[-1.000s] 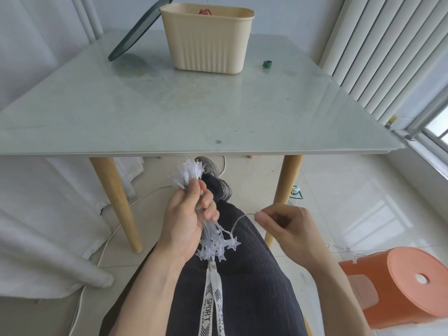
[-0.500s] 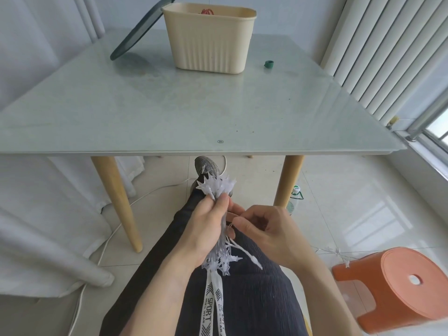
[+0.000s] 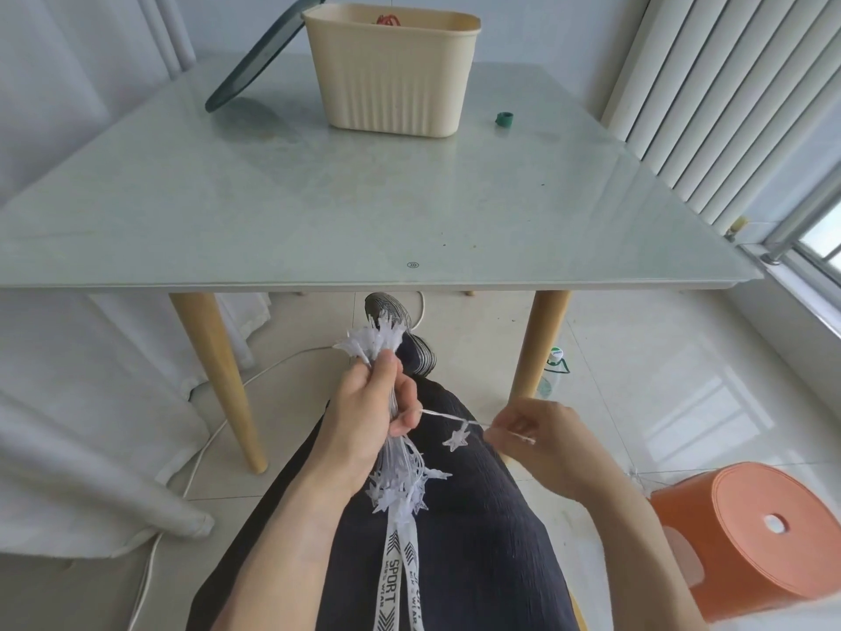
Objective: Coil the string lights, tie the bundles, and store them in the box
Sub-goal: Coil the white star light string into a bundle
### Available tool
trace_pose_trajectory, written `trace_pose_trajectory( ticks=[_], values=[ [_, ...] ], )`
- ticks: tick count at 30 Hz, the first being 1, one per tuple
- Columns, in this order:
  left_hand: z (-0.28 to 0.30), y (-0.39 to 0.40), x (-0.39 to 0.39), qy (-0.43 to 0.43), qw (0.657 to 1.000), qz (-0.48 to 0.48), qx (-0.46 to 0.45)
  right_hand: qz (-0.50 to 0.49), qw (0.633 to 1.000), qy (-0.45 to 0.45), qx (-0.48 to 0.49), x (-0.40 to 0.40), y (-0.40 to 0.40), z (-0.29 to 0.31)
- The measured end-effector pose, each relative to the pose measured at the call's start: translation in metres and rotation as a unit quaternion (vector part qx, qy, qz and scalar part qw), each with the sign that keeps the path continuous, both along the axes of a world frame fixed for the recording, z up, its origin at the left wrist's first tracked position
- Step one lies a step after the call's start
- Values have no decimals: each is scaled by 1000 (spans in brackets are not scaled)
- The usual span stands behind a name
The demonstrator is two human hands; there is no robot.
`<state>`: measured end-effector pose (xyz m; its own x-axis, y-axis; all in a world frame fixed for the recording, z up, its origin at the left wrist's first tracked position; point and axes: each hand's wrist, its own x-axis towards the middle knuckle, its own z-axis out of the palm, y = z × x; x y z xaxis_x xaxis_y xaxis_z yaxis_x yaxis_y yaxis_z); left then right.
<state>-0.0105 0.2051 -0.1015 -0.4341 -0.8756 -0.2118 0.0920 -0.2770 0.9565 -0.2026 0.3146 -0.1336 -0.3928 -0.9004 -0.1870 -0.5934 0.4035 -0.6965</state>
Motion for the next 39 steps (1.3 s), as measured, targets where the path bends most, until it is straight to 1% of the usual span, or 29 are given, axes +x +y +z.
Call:
trace_pose_trajectory(
  ticks=[3, 4, 5, 6, 8, 12, 15, 19, 21, 24, 28, 32, 34, 36, 38, 39],
  values=[
    [3, 0, 0, 33, 999, 12, 11, -63, 990, 108, 66, -13, 4, -13],
    [4, 0, -1, 38, 999, 13, 12, -89, 985, 126, 77, -16, 5, -15],
    [4, 1, -1, 39, 999, 12, 14, -120, 982, 120, 77, -19, 5, -15],
    [3, 2, -2, 40, 999, 11, 17, -149, 982, 96, 71, -21, 4, -15],
    [3, 4, -3, 37, 999, 3, 23, -172, 982, 50, 53, -21, 0, -14],
    [3, 8, -5, 24, 999, -27, 32, -181, 983, 23, -34, -14, -5, -12],
    [2, 9, -6, 24, 999, -31, 35, -165, 984, 9, -66, -13, -7, -13],
    [2, 9, -7, 24, 999, -29, 30, -153, 974, -60, -155, -8, -6, -6],
    [1, 8, -7, 15, 999, -32, 26, -140, 970, -66, -188, -6, -7, -1],
    [0, 7, -6, -15, 998, -51, 19, -129, 968, -53, -209, -2, -11, 10],
    [0, 7, -5, -24, 998, -57, 14, -98, 981, -27, -166, -1, -12, 28],
    [2, 5, -3, 13, 999, -31, 33, -44, 982, -143, -112, -1, -10, 40],
    [3, 4, -2, 26, 999, -22, 38, 6, 983, -170, -71, 0, -8, 42],
    [4, 4, -2, 31, 999, -18, 37, 80, 973, -213, -37, 2, -6, 44],
    [4, 5, -2, 37, 999, -10, 38, 143, 954, -263, -7, 3, -6, 45],
    [4, 4, -2, 41, 998, -3, 39, 167, 949, -267, 11, 3, -5, 47]
  ],
)
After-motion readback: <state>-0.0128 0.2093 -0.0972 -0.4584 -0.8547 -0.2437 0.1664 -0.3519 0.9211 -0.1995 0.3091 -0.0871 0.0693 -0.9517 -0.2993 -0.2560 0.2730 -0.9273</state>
